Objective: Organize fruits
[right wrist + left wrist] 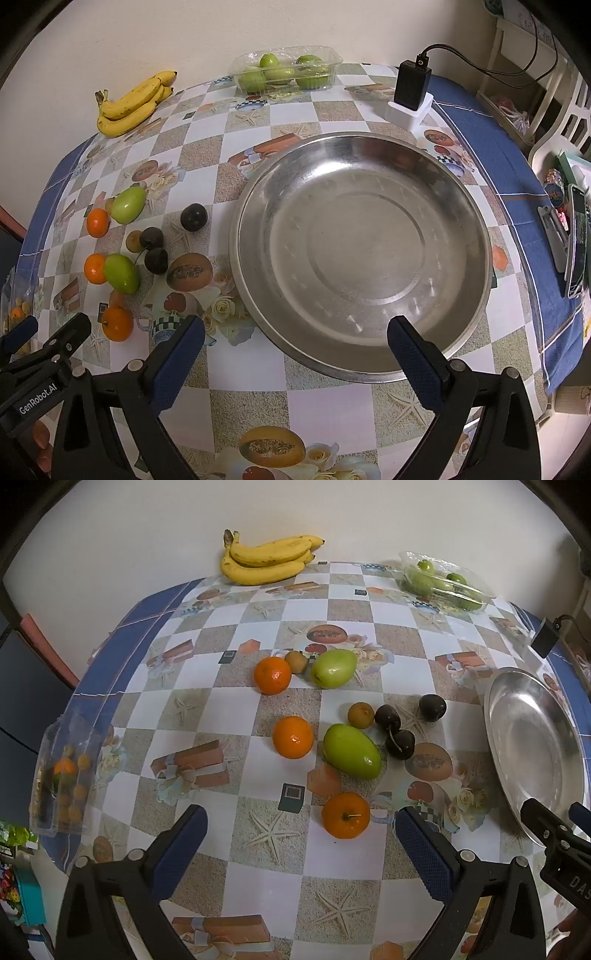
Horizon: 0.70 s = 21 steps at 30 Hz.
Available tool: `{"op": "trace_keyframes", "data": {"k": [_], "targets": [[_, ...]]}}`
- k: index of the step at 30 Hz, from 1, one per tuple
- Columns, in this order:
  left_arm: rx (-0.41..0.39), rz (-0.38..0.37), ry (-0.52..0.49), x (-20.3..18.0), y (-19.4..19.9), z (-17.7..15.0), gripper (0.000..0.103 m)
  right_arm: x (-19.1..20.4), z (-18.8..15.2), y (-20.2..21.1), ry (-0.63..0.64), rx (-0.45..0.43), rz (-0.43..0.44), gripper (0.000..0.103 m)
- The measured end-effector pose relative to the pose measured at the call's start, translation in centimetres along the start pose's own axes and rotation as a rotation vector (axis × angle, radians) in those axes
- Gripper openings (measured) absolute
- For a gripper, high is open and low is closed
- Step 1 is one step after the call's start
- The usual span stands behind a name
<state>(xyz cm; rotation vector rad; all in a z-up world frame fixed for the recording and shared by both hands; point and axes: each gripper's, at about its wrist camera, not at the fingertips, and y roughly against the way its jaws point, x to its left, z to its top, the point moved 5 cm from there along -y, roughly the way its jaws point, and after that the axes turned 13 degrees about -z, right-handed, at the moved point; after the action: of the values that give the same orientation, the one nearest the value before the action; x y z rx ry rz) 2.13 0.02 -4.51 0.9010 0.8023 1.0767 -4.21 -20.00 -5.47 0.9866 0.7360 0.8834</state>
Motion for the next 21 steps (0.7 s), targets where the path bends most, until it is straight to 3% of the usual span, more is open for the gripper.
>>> {"op": "trace_keyframes", "data": {"k": [21], "targets": [[0.002,-0.006,0.002,-0.02,-0.02,-0.01,0.103,0.04,-0.03,-0.04,0.003,0.0,-0.002,0.099]]}}
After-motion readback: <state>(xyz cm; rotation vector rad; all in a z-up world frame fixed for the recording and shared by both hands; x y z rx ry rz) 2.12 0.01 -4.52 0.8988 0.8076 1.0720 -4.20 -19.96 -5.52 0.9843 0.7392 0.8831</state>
